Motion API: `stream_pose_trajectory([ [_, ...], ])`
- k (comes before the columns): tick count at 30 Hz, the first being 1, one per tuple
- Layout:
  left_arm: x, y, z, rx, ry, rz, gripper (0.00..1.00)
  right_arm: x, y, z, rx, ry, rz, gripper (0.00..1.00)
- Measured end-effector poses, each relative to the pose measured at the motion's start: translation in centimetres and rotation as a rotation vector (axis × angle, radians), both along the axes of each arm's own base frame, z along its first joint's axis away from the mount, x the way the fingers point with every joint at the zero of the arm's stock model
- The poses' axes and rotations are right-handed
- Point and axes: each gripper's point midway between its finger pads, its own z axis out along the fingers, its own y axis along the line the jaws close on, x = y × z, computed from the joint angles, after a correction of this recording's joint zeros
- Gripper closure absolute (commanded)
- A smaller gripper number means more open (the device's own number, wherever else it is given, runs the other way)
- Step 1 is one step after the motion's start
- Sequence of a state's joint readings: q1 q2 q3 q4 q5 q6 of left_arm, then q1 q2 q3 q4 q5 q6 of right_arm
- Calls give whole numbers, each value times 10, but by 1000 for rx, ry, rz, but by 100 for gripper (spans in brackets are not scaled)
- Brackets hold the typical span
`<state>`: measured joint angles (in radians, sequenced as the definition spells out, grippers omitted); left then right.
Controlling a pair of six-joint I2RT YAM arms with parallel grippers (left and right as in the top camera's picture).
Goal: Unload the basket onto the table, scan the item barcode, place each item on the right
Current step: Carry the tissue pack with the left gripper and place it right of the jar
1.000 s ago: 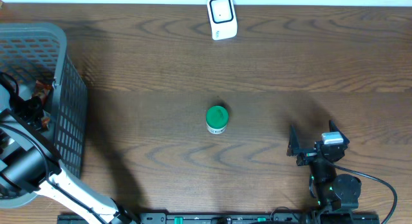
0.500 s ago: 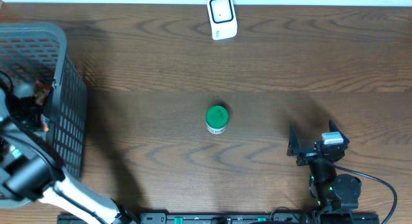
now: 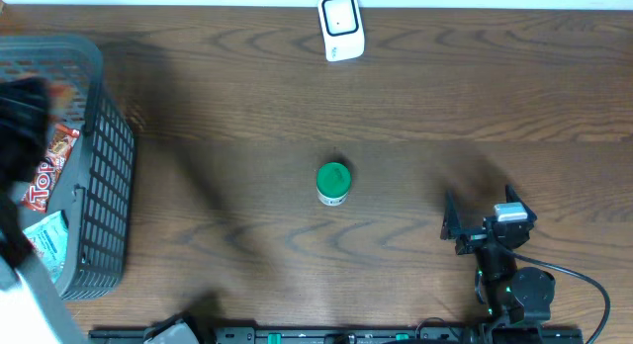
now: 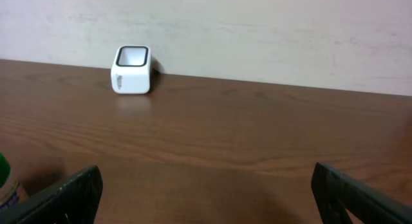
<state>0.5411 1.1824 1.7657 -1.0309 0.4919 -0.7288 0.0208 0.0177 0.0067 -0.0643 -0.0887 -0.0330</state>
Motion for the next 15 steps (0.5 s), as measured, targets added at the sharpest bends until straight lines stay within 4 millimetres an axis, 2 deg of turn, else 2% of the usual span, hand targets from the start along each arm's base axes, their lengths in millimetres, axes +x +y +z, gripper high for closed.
stream_pose_trajectory([
  [1,-4,-35,10,44,-35,-115,75,0,0,0,0,0,0,1],
  [3,-14,-90,16,90,-72,-317,74,0,0,0,0,1,0,1],
  [4,-19,-117,14,105,-77,-416,74,0,0,0,0,1,0,1],
  [7,-27,-174,-7,163,-42,-626,74,0,0,0,0,1,0,1],
  [9,-21,-203,-30,213,3,-705,74,0,0,0,0,1,0,1],
  [13,7,-259,-96,332,143,-796,74,0,0,0,0,1,0,1],
  [15,24,-300,-145,385,237,-866,74,0,0,0,0,1,0,1],
])
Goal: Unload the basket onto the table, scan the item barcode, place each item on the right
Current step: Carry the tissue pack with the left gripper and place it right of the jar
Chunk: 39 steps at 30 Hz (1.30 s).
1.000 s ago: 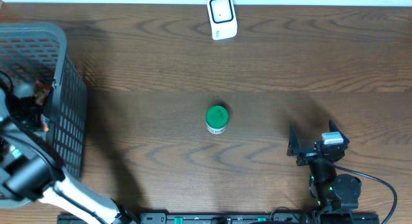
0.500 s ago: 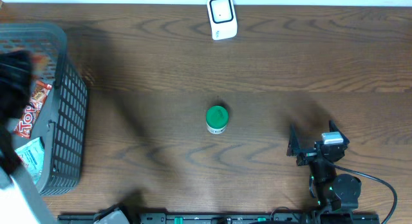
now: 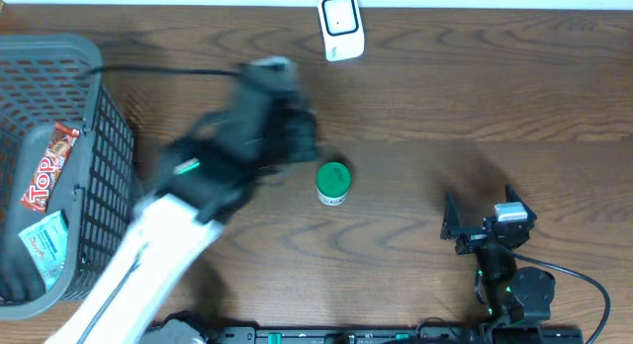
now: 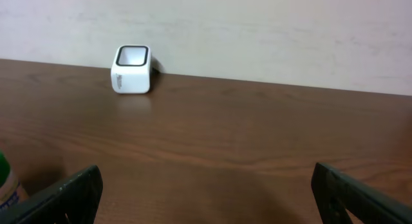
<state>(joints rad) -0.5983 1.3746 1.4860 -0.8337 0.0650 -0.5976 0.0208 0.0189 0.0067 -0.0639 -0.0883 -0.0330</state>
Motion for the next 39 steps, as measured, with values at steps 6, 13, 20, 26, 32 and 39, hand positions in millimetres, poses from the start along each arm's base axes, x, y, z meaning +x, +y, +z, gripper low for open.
stream_pose_trajectory([
  [6,38,-99,-71,-51,46,-162,74,0,0,0,0,1,0,1],
  [13,45,-151,-131,-156,159,-305,74,0,0,0,0,0,0,1],
  [20,35,-171,-201,-179,322,-375,74,0,0,0,0,0,0,1],
  [26,26,-176,-234,-188,412,-402,54,0,0,0,0,0,0,1],
  [32,25,-179,-232,-207,413,-413,28,0,0,0,0,0,0,1],
  [39,27,-178,-232,-211,411,-414,18,0,0,0,0,0,0,1],
])
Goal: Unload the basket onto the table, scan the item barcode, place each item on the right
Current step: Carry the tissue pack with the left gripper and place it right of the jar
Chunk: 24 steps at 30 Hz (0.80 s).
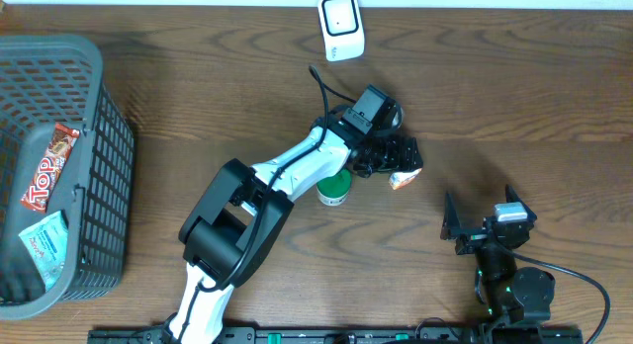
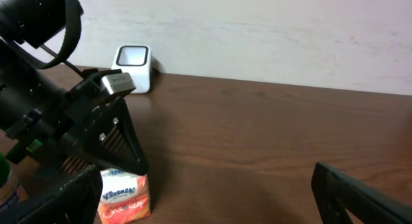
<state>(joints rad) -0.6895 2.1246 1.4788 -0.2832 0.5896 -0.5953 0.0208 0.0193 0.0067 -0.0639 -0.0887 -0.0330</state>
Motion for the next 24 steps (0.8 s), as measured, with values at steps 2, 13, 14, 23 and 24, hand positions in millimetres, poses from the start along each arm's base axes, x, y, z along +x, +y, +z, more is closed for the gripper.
stream_pose_trajectory([
  [2,4,4,0,0,0,10,17,0,0,0,0,0,0,1],
  [13,46,54,-1,31,27,134,11,0,0,0,0,0,0,1],
  [14,49,63,-1,50,35,145,11,0,0,0,0,0,0,1],
  [23,89,144,127,264,-183,244,4,0,0,0,0,0,0,1],
  [24,87,156,152,299,-229,263,3,0,0,0,0,0,0,1],
])
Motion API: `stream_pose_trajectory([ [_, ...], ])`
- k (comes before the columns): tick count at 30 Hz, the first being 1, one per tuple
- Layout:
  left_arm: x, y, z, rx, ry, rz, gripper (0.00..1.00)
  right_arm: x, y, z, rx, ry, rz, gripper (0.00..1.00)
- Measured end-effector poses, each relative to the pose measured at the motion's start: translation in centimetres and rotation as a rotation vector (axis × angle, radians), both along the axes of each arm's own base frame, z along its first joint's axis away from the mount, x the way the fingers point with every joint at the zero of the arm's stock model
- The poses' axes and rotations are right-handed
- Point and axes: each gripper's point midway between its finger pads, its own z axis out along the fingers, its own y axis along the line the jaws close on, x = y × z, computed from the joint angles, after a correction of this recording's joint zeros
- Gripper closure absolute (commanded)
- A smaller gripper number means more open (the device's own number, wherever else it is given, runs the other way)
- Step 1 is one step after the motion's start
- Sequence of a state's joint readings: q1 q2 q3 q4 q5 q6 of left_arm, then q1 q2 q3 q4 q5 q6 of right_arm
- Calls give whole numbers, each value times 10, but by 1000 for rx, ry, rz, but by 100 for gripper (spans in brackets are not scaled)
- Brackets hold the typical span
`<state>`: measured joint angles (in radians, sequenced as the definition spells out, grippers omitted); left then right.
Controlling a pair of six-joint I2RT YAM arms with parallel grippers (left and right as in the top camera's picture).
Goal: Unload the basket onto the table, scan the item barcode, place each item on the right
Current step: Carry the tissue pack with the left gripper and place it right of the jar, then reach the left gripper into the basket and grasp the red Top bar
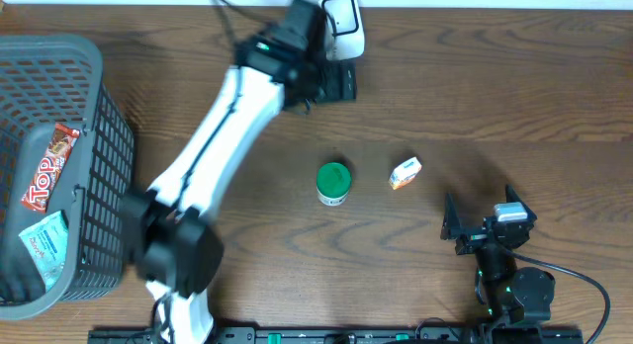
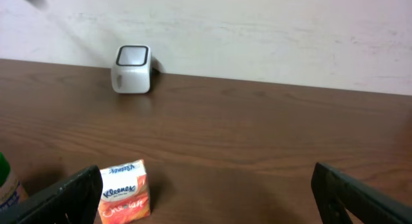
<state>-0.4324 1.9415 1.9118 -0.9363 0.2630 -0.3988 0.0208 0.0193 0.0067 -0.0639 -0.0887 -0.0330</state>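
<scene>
A small orange-and-white Kleenex tissue pack [image 1: 406, 173] stands on the brown table, right of a green-lidded jar [image 1: 333, 183]. In the right wrist view the pack [image 2: 124, 192] sits just inside the left fingertip. The white barcode scanner [image 1: 339, 26] stands at the far edge, also seen as scanner [image 2: 133, 68]. My left gripper [image 1: 336, 82] hovers just in front of the scanner, slightly blurred, looking open with nothing in it. My right gripper [image 1: 482, 215] rests open near the front right, far from the pack.
A dark mesh basket [image 1: 109, 156] at the left holds a red Top snack bar [image 1: 47, 166] and a pale blue packet [image 1: 42, 240]. The left arm stretches diagonally from the front left to the scanner. The jar's edge [image 2: 5, 182] shows at the left of the right wrist view.
The left gripper was at the tissue pack right of the jar; now it is up by the scanner without it. The pack stays standing on the table. Right arm unmoved.
At first the left arm was at the basket and only the jar stood mid-table. Then the arm was blurred over the table near the jar. Later its gripper was at a Kleenex pack right of the jar. Now the pack stands free and the gripper is by the scanner.
</scene>
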Motion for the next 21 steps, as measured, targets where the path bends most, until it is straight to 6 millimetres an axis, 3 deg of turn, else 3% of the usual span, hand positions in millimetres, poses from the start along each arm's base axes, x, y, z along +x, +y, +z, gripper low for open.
stream_pose_trajectory([
  [3,-13,51,91,125,-190,96,2,0,0,0,0,0,0,1],
  [4,-20,78,126,166,-269,164,2,0,0,0,0,0,0,1],
  [6,-38,129,173,220,-373,296,2,0,0,0,0,0,0,1],
  [8,-63,189,213,256,-455,468,2,0,0,0,0,0,0,1],
  [10,-100,256,236,295,-479,689,2,0,0,0,0,0,0,1],
  [14,-177,359,239,373,-401,1129,2,0,0,0,0,0,0,1],
  [16,-201,381,229,377,-331,1252,2,0,0,0,0,0,0,1],
  [18,-233,408,197,366,-139,1435,2,0,0,0,0,0,0,1],
  [21,-239,427,162,323,3,1562,2,0,0,0,0,1,0,1],
])
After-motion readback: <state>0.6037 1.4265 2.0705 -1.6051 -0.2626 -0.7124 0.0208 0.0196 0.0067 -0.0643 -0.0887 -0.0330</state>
